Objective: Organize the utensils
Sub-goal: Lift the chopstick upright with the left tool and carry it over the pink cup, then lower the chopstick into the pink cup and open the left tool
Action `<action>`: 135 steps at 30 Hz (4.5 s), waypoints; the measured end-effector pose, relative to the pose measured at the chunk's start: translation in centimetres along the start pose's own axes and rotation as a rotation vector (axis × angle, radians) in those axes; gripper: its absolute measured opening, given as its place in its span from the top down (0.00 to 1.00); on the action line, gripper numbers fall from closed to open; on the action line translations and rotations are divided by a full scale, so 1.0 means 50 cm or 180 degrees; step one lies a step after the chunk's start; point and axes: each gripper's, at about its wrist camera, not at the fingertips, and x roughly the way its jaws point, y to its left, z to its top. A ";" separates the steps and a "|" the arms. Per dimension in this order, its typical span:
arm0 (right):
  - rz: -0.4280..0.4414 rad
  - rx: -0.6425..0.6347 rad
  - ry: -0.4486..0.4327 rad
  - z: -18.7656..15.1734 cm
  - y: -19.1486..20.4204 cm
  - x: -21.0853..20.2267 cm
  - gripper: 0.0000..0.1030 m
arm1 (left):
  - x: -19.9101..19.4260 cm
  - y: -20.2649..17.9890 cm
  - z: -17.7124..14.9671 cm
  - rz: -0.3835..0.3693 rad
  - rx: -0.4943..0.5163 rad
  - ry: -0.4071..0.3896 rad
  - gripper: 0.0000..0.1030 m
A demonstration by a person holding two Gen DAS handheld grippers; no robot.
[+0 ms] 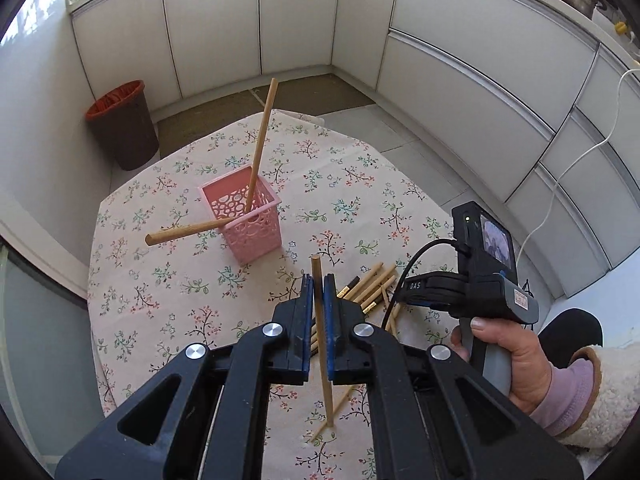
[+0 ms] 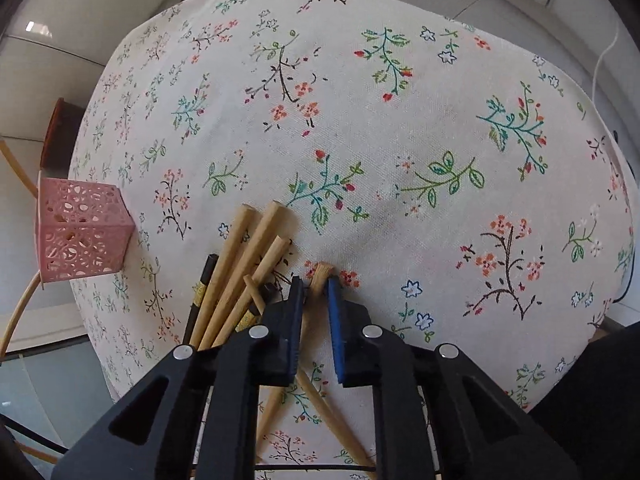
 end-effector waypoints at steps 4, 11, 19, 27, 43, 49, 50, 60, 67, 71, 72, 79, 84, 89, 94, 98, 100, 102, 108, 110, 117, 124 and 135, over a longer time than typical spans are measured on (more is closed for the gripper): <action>0.0186 -0.0352 0.0000 0.006 0.009 -0.012 0.88 | -0.007 0.004 0.000 -0.0008 -0.0042 -0.0068 0.96; 0.0129 -0.0629 -0.0058 0.008 0.019 -0.028 0.87 | -0.010 -0.008 0.001 0.0007 0.0012 -0.0089 0.96; 0.0100 -0.0584 0.0061 0.010 -0.017 -0.017 0.81 | -0.009 -0.007 0.004 0.0006 -0.0007 -0.0088 0.96; 0.0126 -0.0693 -0.0012 0.002 -0.006 -0.020 0.95 | -0.014 -0.002 0.003 0.0003 -0.0030 -0.0118 0.96; 0.0807 -0.1737 -0.1033 -0.078 0.060 -0.384 0.95 | -0.138 -0.014 0.013 0.0067 -0.0185 -0.0624 0.96; 0.0981 -0.1984 -0.1417 -0.089 0.093 -0.510 0.95 | -0.180 -0.017 0.039 0.0098 -0.0220 -0.0767 0.96; 0.1009 -0.1993 -0.1465 -0.092 0.095 -0.524 0.95 | -0.184 -0.019 0.041 0.0096 -0.0211 -0.0775 0.96; 0.1160 -0.1983 -0.1593 -0.071 0.092 -0.579 0.95 | -0.110 0.055 0.030 -0.0246 -0.0905 -0.0317 0.79; 0.1162 -0.1939 -0.1458 -0.048 0.099 -0.547 0.95 | 0.114 0.087 -0.011 0.0206 -0.1335 0.0231 0.61; 0.1140 -0.1936 -0.1438 -0.039 0.112 -0.532 0.95 | 0.176 0.110 0.003 0.0354 -0.1500 0.0258 0.61; 0.1127 -0.1937 -0.1428 -0.036 0.115 -0.529 0.95 | 0.189 0.118 0.011 0.0391 -0.1541 0.0251 0.61; 0.1083 -0.1903 -0.1370 -0.011 0.117 -0.509 0.95 | 0.241 0.139 0.027 0.0537 -0.1578 0.0269 0.93; 0.1086 -0.1914 -0.1366 -0.009 0.117 -0.505 0.95 | 0.160 0.095 0.016 0.0595 -0.1324 -0.0080 0.94; 0.1144 -0.1953 -0.1413 -0.018 0.122 -0.522 0.95 | 0.051 0.057 0.013 0.0496 -0.1169 -0.0430 0.94; 0.1205 -0.2006 -0.1514 -0.031 0.126 -0.553 0.95 | -0.037 0.024 0.031 0.0422 -0.0996 -0.0713 0.94; 0.1248 -0.2027 -0.1596 -0.034 0.132 -0.579 0.95 | -0.101 0.017 0.055 0.0419 -0.0895 -0.0903 0.94; 0.1271 -0.2031 -0.1635 -0.033 0.133 -0.589 0.95 | -0.128 0.019 0.072 0.0448 -0.0849 -0.0997 0.94; 0.1296 -0.2030 -0.1660 -0.031 0.134 -0.597 0.95 | -0.146 0.029 0.088 0.0495 -0.0829 -0.1071 0.94; 0.1338 -0.2026 -0.1714 -0.022 0.142 -0.609 0.95 | -0.173 0.056 0.133 0.0577 -0.0899 -0.1259 0.94; 0.1338 -0.2016 -0.1711 -0.017 0.145 -0.607 0.95 | -0.168 0.065 0.149 0.0609 -0.0923 -0.1286 0.94; 0.1368 -0.2050 -0.1766 0.001 0.178 -0.599 0.95 | -0.086 0.116 0.197 0.0763 -0.1067 -0.1246 0.94; 0.1448 -0.2105 -0.1823 0.023 0.236 -0.585 0.95 | 0.036 0.158 0.194 0.0748 -0.1184 -0.0984 0.93; 0.1399 -0.2307 -0.1957 0.033 0.346 -0.549 0.95 | -0.147 0.202 0.111 0.0625 -0.1684 -0.1552 0.67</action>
